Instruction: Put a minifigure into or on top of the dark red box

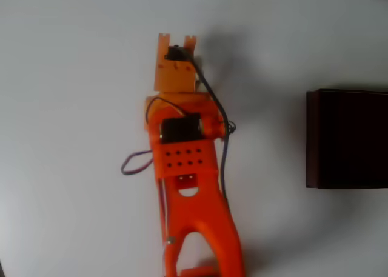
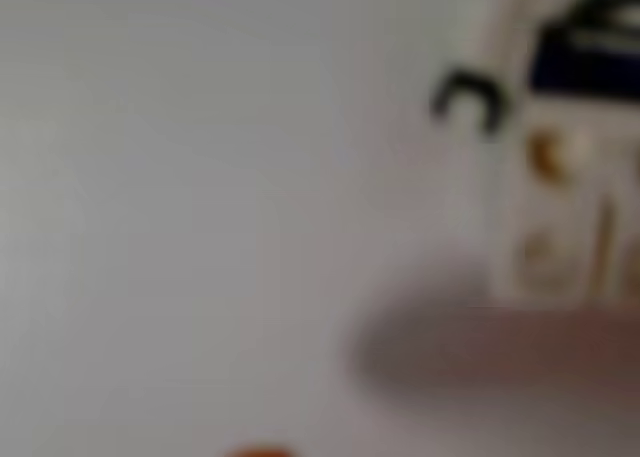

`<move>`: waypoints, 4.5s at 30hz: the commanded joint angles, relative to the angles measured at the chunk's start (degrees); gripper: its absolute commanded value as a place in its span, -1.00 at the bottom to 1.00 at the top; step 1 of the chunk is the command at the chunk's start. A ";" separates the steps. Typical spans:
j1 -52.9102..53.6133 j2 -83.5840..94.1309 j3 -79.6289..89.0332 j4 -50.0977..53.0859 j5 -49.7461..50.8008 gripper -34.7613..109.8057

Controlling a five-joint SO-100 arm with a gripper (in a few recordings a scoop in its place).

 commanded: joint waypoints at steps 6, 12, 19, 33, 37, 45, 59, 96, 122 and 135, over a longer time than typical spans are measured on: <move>0.35 -3.52 -8.00 2.11 -2.20 -0.17; 1.14 -5.54 -9.84 2.37 -3.34 -0.18; 1.93 -6.68 -10.72 2.55 -4.13 -0.18; 2.64 -9.93 -12.92 2.64 -5.10 -0.33; 2.72 -10.02 -12.74 2.72 -5.19 -0.40; 3.08 -9.67 -12.74 3.43 -5.80 -0.51; 21.09 8.61 -28.21 31.90 -42.98 -0.51; 46.58 36.91 11.25 13.27 -72.51 -0.21; -11.87 107.23 58.62 28.39 -80.86 -0.52; -19.95 107.31 64.69 25.84 -90.18 -0.52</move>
